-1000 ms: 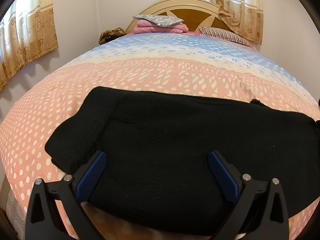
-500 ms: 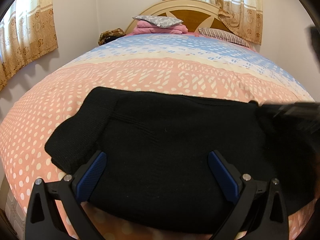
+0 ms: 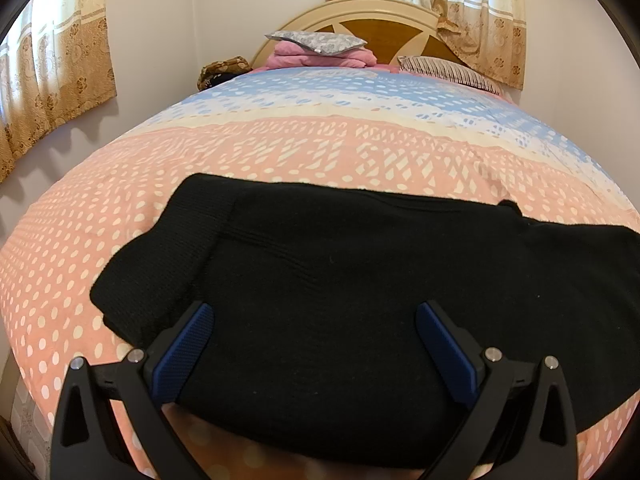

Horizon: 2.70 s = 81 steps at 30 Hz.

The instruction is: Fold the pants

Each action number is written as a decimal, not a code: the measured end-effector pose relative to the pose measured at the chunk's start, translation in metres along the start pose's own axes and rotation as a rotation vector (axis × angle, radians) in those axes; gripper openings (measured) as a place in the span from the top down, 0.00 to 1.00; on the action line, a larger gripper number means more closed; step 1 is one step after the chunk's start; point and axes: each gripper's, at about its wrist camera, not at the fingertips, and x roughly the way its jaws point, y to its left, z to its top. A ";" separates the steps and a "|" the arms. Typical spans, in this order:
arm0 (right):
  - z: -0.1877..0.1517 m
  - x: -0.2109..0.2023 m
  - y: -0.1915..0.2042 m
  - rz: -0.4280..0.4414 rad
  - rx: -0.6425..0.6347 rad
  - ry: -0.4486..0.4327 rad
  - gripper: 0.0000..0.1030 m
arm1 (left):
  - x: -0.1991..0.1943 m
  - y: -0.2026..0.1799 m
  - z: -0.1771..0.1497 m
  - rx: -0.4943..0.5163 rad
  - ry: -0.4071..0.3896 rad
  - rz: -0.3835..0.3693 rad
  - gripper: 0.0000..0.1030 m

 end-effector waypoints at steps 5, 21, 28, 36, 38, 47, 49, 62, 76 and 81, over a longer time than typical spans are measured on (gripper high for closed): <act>-0.013 0.036 0.019 -0.026 -0.093 0.093 0.53 | 0.000 0.000 0.000 0.000 0.000 -0.002 0.00; -0.001 -0.006 -0.001 0.145 0.043 0.041 0.89 | 0.000 0.000 0.000 0.000 -0.001 -0.001 0.00; -0.035 0.032 0.066 0.042 -0.147 0.056 0.74 | 0.000 0.000 0.000 0.000 -0.001 -0.001 0.00; -0.015 -0.031 0.030 0.268 -0.004 -0.090 0.57 | 0.000 0.000 0.000 0.001 0.002 0.002 0.00; -0.006 -0.037 0.003 0.245 0.085 -0.111 0.63 | 0.001 0.000 0.000 0.001 0.003 0.004 0.00; -0.054 0.013 0.016 0.291 0.048 0.109 0.94 | 0.002 0.000 0.002 0.002 0.017 0.014 0.00; -0.053 0.014 0.017 0.274 0.057 0.087 0.94 | -0.001 0.002 0.005 0.002 0.040 0.002 0.00; -0.033 -0.021 0.053 0.370 0.037 0.005 0.94 | -0.041 0.138 0.026 -0.277 -0.033 0.093 0.00; -0.049 -0.012 0.100 0.425 -0.023 0.103 0.94 | -0.010 0.107 0.008 -0.269 0.030 -0.068 0.50; -0.051 -0.006 0.093 0.435 0.034 0.132 0.94 | -0.017 0.102 0.006 -0.247 0.026 -0.075 0.68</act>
